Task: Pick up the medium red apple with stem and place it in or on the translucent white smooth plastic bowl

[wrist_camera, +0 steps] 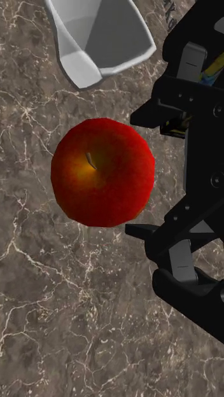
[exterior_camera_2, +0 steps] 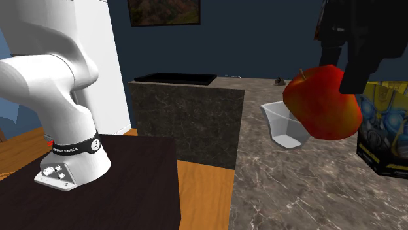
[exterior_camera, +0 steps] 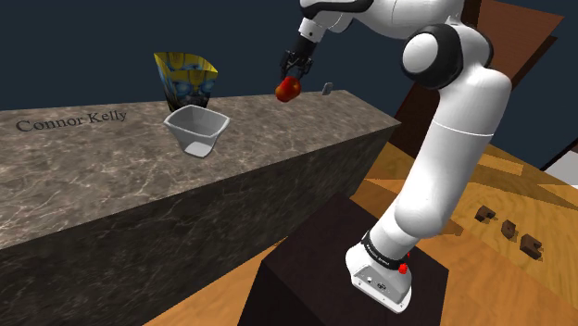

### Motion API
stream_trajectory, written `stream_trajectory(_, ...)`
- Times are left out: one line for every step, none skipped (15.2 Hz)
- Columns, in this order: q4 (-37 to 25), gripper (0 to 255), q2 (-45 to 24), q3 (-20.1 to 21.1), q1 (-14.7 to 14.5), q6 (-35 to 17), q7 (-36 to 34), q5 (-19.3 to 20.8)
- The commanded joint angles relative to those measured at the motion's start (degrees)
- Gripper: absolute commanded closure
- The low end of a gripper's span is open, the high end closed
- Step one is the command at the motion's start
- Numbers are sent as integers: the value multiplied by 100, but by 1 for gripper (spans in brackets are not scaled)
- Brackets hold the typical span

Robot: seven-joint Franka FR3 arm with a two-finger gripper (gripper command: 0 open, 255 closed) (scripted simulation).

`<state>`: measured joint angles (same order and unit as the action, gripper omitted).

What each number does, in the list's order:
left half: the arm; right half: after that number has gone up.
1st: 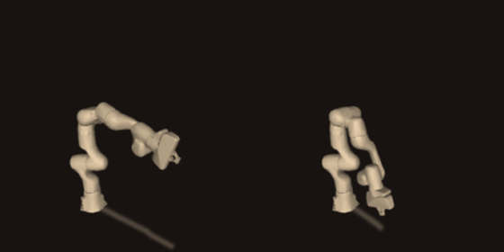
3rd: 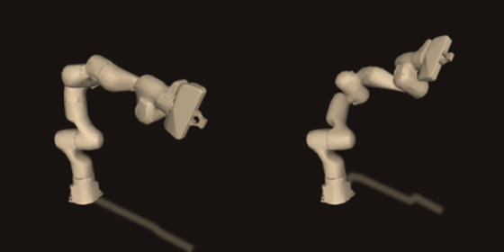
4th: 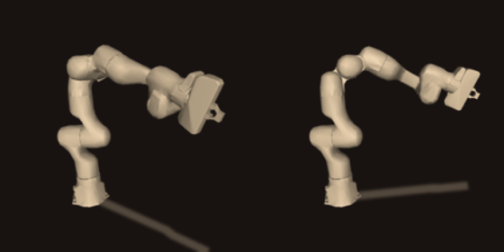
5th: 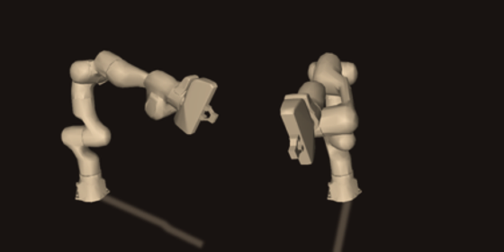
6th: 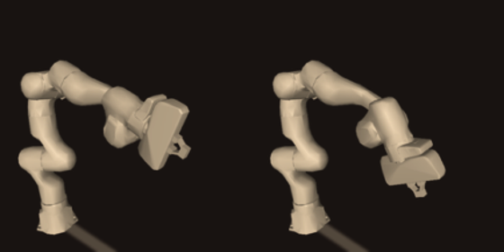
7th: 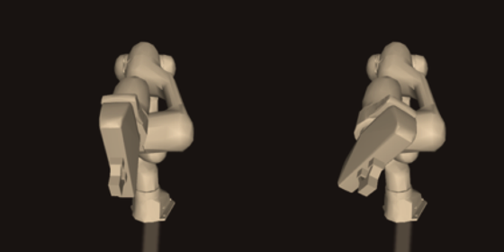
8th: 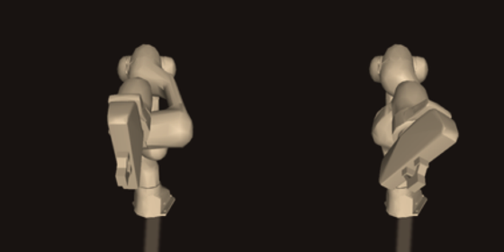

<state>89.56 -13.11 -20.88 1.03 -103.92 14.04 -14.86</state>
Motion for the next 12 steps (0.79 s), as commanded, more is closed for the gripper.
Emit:
stream_trajectory(-21, 255, 3, 93, -166, -29, -272, 33)
stream_trajectory(-71, 255, -23, 138, -240, -30, -396, 40)
stream_trajectory(-128, 255, -56, 183, -311, -28, -519, 47)
stream_trajectory(-193, 255, -94, 227, -381, -23, -641, 53)
stream_trajectory(-266, 255, -139, 271, -450, -15, -762, 57)
stream_trajectory(-348, 255, -189, 314, -518, -3, -883, 61)
stream_trajectory(-439, 255, -245, 356, -584, 11, -1002, 64)
stream_trajectory(-539, 255, -307, 398, -650, 29, -1121, 67)
stream_trajectory(-648, 255, -376, 438, -714, 50, -1238, 69)
stream_trajectory(-766, 255, -451, 478, -777, 75, -1355, 70)
stream_trajectory(-895, 255, -532, 516, -839, 104, -1471, 71)
stream_trajectory(-1035, 255, -620, 554, -899, 138, -1586, 71)
